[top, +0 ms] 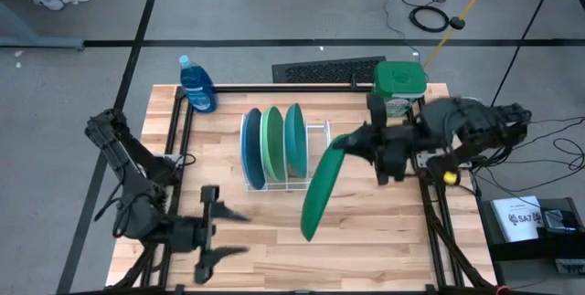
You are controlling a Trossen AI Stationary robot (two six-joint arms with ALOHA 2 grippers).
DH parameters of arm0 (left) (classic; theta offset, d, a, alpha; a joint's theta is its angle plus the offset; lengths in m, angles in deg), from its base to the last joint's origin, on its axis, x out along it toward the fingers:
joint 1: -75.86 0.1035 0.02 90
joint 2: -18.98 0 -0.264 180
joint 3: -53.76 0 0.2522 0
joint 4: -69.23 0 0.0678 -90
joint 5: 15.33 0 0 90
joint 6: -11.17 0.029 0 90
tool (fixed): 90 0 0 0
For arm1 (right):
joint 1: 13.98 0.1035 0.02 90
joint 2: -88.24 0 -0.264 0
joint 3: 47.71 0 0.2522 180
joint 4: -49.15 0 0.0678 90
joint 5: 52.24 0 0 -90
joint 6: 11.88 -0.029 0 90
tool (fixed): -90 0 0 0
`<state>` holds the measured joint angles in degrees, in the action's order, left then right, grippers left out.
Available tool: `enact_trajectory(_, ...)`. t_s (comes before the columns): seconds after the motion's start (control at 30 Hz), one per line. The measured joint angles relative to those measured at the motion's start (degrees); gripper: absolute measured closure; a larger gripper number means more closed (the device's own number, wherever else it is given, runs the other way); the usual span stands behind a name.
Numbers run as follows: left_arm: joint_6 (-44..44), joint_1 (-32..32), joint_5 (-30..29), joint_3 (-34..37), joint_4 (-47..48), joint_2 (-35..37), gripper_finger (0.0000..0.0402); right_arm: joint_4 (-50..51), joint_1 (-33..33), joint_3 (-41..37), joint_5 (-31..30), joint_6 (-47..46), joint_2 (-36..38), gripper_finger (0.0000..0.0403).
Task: Sort dishes
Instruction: Put the dark green plate in the dish rack
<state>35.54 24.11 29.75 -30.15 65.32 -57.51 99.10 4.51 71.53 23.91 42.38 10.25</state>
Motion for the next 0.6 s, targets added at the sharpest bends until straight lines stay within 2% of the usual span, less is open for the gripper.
enact_trajectory(0.1,0.27,-1.66,6.21,0.01,-0.27,0.02,0.0149,-1.3,-4.59,0.0,6.33,-0.06,0.22,0.0402)
enact_trajectory(0.17,1.32,-2.72,8.19,0.02,-1.3,0.0,0.0149,-1.23,-8.35,0.0,11.04,-0.78,-0.01,0.0402)
enact_trajectory(0.33,1.97,-4.55,8.4,0.02,-1.74,0.02,0.0149,-1.74,-19.39,-1.84,25.73,-4.12,-0.07,0.0402)
enact_trajectory(0.47,3.42,-5.0,8.16,0.02,-2.38,0.02,0.0149,-5.31,-28.46,-6.16,37.65,-7.83,-0.09,0.0402)
enact_trajectory(0.6,4.29,-5.02,8.13,0.02,-2.36,0.02,0.0149,-12.39,-34.25,-11.64,42.62,-9.95,-0.11,0.0402)
